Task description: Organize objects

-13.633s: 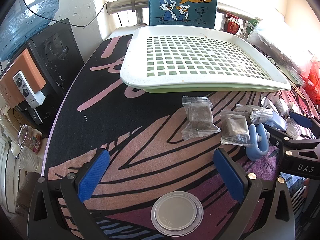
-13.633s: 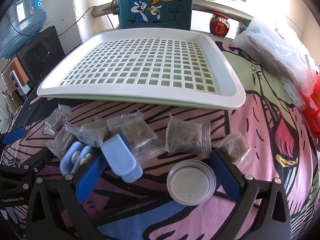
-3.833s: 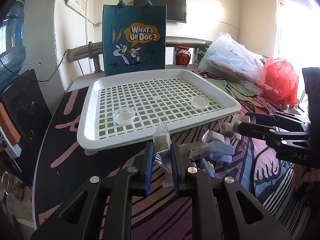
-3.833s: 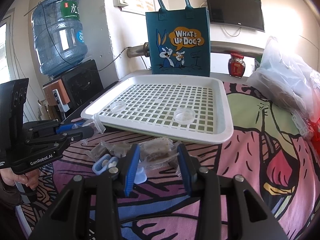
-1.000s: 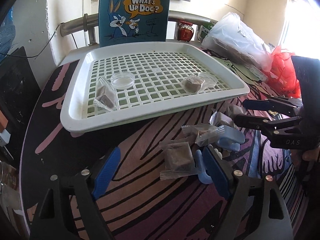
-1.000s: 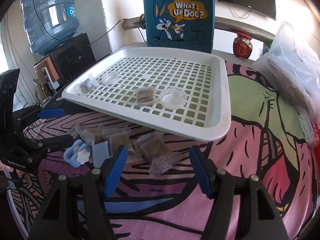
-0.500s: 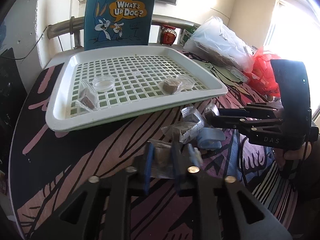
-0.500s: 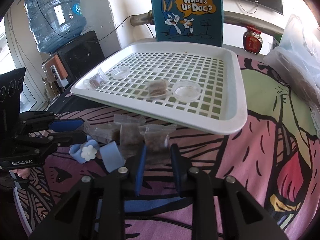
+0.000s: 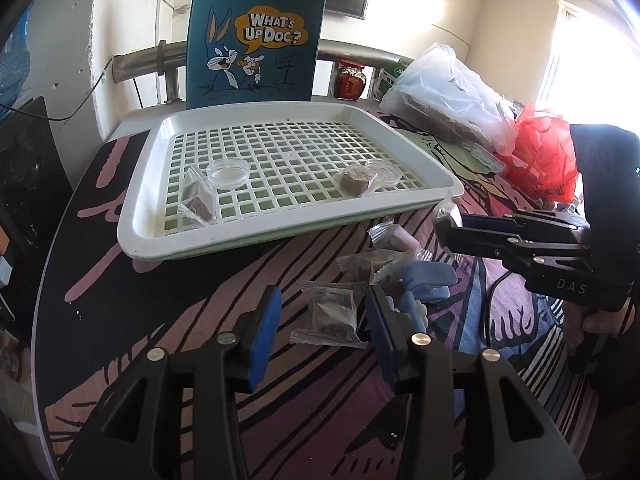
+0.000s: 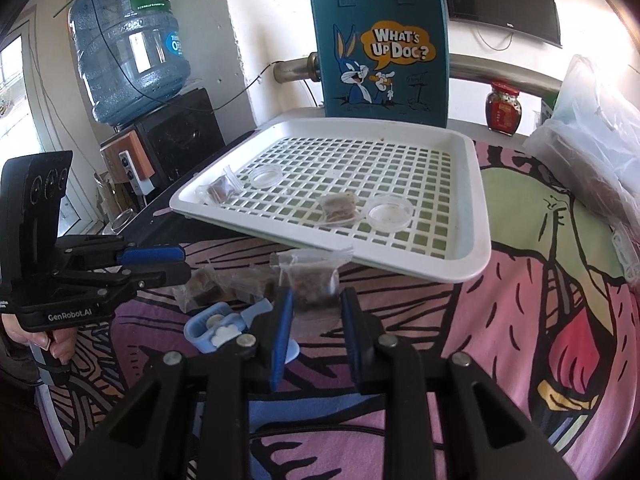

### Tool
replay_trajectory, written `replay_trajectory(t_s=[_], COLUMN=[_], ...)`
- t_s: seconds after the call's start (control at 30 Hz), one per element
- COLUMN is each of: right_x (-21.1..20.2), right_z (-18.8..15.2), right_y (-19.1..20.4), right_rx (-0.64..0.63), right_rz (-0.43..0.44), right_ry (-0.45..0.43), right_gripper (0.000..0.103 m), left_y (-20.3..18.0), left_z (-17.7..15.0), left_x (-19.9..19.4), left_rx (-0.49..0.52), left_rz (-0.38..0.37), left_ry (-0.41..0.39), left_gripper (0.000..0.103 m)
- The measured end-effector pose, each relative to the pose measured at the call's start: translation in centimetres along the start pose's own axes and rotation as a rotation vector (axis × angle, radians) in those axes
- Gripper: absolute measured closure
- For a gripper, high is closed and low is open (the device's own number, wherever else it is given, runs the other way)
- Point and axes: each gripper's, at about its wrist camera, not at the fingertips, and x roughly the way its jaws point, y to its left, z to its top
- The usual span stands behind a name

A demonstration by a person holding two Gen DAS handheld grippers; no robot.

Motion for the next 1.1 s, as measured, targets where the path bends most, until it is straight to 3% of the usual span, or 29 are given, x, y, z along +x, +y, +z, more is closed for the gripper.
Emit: replay_trajectory(t_s=[0.13,0.17,0.23,0.27,0.33,0.7,1.1], right_x=[-0.1,0.0,0.1,0.1,0.1,-1.5,-1.0], right_z=[-0.1,-0.1,-0.2,-0.2,-0.3,0.5,-0.1], right_y=[-0.2,-0.2,-0.2,-0.2,-0.1,0.6,0.6], right_rx=[0.007,0.008,0.009,0.009,0.008,0.015,0.024], right_rz=[0.001,0.001,0.002,0.002,0.001,-0.01,-0.038], right_ry=[-0.002,-0.002,-0.001,0.0,0.0,-0.094,-0.11], right_gripper=[0.079,0.079,0.079,0.079,0.079,0.079,0.079], left_y=[-0.6,-0.5,-0.3,-0.2,-0.3,-0.4,-0.1], left_z=[-0.3,-0.3,-0.3,-0.3,-0.4,0.7,0.8], left_x=[1.3,1.7,1.8,1.8,1.7,-2.3,-2.3], left_rx=[0.023,0.02,0.008,0.005,0.006,0.043,0.034], left_rz=[0.003,-0.007,-0.021,-0.027,-0.018,0.075,0.09], left_ry=[0.066,0.088,0.085,0.086,0.079,-0.178,-0.187], left_gripper=[0.059,0.065,0.067,0.075,0.078,0.078,0.077])
